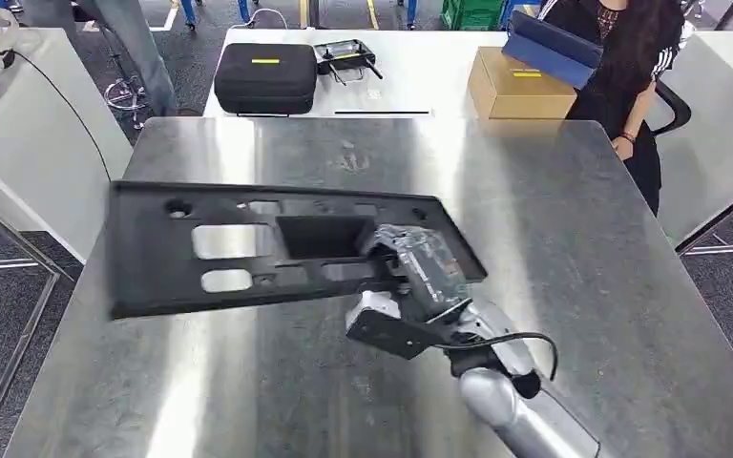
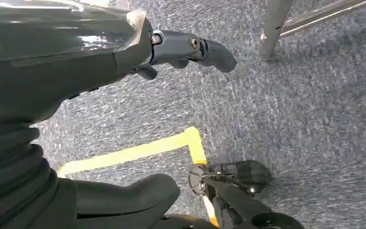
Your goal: Take the parts from the cabinet and place them on the table.
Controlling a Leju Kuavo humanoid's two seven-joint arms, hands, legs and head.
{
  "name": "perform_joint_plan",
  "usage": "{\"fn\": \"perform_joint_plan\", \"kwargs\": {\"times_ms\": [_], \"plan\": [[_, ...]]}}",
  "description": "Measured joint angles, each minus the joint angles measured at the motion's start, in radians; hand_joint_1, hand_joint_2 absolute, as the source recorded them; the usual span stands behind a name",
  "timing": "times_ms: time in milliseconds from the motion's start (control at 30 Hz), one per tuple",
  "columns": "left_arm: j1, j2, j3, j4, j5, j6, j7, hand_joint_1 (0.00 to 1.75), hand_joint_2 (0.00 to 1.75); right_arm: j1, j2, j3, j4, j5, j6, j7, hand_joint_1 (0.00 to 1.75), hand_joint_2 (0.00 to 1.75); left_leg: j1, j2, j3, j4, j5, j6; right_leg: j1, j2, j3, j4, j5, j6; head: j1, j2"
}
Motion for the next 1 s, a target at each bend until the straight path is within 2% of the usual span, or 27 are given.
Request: {"fn": "perform_joint_plan", "kwargs": {"times_ms": [100,267,433,467,633,667,1000], "plan": [[0.001,-0.001,0.004,0.0,0.0,0.001,0.006,0.0,1.75,0.007,-0.027,-0.085,0.067,0.128,-0.037,0.045,1.71,1.75,-0.001,0.002,0.001,0.0,0.0,0.001,-0.001,0.0,-0.001,0.0,0.004,0.012,-0.001,0.0],[0.001,-0.003,0.004,0.0,-0.004,0.004,0.006,0.0,1.75,0.047,-0.063,-0.237,0.151,0.459,-0.033,0.15,1.71,1.75,-0.001,0.001,0.002,-0.001,0.001,0.001,0.0,0.0,0.006,0.0,0.004,0.013,-0.001,0.0],[0.0,-0.004,0.004,0.0,-0.011,0.018,0.004,0.0,1.75,0.077,-0.091,-0.336,0.196,0.621,0.014,0.225,1.71,1.75,-0.001,0.002,0.004,-0.005,0.001,0.001,0.002,0.001,0.007,0.0,0.004,0.013,-0.001,0.0],[0.0,-0.004,0.004,0.0,-0.012,0.014,0.004,0.0,1.75,0.081,-0.094,-0.35,0.203,0.64,0.021,0.233,0.0,0.0,-0.001,0.003,0.005,-0.006,0.001,0.001,0.002,0.001,0.007,0.0,0.004,0.013,-0.001,0.0],[0.0,0.005,0.004,0.0,-0.017,-0.009,0.01,0.0,1.75,0.082,-0.095,-0.383,0.238,0.669,0.047,0.244,0.0,0.0,-0.001,0.003,0.007,-0.01,0.002,0.0,0.003,0.001,0.007,0.0,0.004,0.013,0.0,0.0],[0.0,0.008,0.004,0.0,-0.017,-0.016,0.01,0.0,0.0,0.08,-0.094,-0.386,0.245,0.67,0.05,0.244,0.0,0.0,-0.001,0.003,0.007,-0.011,0.003,-0.001,0.003,0.001,0.007,0.0,0.004,0.013,-0.001,0.0],[-0.001,0.006,0.009,0.0,-0.002,0.008,0.025,0.0,0.0,0.064,-0.072,-0.39,0.278,0.68,0.059,0.238,0.0,0.0,0.0,0.003,0.01,-0.013,0.003,-0.001,0.003,0.001,0.009,0.0,0.004,0.013,-0.001,0.0]]}}
